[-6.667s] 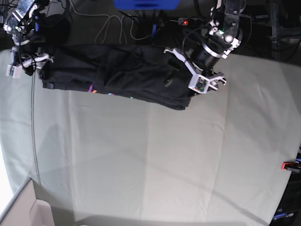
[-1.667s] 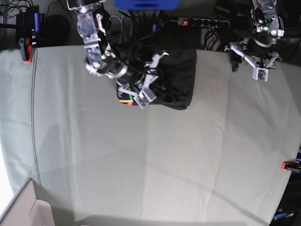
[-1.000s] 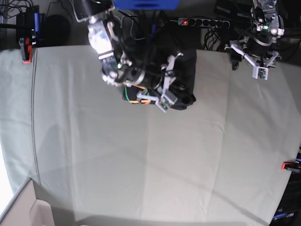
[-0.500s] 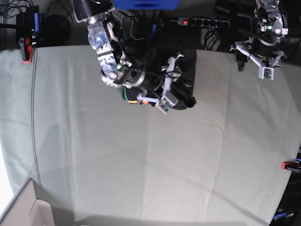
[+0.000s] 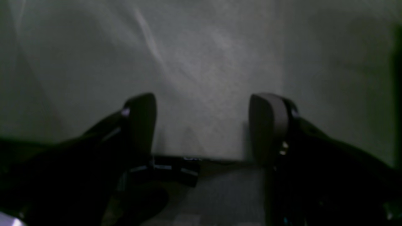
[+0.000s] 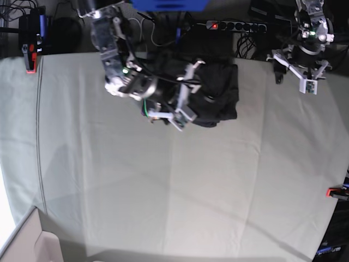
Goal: Layout the t-shirt on the table in an organized manner, then fold the t-shirt properly
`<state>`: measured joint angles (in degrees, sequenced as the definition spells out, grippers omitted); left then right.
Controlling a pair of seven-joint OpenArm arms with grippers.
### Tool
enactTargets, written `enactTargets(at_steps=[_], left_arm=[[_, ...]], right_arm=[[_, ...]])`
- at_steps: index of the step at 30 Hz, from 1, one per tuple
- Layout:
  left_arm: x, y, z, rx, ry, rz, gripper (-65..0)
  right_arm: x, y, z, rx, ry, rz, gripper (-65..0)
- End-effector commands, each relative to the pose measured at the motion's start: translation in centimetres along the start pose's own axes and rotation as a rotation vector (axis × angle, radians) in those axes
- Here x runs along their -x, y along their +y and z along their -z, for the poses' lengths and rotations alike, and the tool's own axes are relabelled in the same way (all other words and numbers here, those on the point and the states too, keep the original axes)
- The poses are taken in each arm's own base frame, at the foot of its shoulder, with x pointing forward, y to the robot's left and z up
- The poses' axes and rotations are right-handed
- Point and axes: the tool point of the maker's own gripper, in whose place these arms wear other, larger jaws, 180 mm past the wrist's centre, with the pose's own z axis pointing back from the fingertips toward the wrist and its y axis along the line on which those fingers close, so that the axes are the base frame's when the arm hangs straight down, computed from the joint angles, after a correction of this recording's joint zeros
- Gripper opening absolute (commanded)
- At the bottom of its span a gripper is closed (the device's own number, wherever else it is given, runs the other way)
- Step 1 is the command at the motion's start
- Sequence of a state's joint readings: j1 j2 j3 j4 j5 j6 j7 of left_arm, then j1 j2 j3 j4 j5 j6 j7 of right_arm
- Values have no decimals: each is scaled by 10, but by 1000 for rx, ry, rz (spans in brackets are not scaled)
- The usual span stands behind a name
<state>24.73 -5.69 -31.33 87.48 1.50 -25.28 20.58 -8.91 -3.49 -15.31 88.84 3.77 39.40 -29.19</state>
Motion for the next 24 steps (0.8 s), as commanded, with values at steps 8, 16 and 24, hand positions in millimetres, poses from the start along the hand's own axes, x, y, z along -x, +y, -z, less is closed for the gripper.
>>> enactTargets(at_steps=[8, 16, 24], left_arm=[[-57, -21, -21, 46, -187, -78, -201], [-63, -100, -30, 312, -75, -137, -200], [-66, -144, -22, 445, -50, -170, -50]], right_arm=[[-30, -34, -32, 120, -123, 14, -274], [-30, -96, -95, 364, -174, 53, -273], [6, -118, -126, 455, -101, 85, -273]])
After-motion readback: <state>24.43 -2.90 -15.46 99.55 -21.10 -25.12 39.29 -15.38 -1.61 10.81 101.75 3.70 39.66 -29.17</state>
